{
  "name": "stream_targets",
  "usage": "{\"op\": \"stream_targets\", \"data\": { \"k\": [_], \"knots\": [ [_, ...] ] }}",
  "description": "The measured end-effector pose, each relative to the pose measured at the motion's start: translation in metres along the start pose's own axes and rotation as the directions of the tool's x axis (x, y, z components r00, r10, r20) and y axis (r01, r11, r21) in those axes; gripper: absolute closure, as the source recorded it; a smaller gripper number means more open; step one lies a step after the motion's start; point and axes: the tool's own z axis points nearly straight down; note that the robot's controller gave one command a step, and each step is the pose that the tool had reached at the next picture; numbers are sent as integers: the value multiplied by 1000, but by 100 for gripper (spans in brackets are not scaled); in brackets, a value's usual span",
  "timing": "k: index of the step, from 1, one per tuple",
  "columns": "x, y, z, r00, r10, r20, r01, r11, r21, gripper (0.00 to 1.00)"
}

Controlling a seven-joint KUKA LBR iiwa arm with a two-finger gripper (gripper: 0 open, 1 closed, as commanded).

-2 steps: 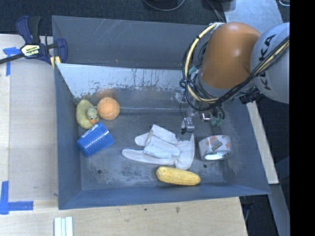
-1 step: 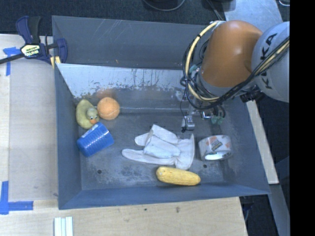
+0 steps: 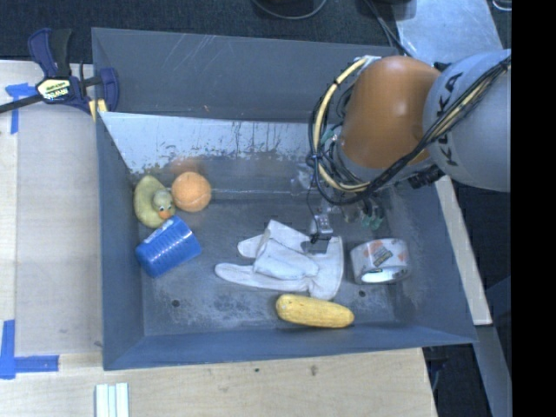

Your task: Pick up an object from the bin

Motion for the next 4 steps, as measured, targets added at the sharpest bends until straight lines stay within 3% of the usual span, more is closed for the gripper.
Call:
{"op": "stream_targets", "data": {
  "k": [1,2,3,4],
  "knots": [
    [5,15,43,998,66,-8,-66,998,0,0],
    [4,35,80,997,71,11,-71,997,-1,100],
    [4,35,80,997,71,11,-71,997,0,100],
    [15,47,-62,995,98,16,-98,995,-2,100]
  ]
}}
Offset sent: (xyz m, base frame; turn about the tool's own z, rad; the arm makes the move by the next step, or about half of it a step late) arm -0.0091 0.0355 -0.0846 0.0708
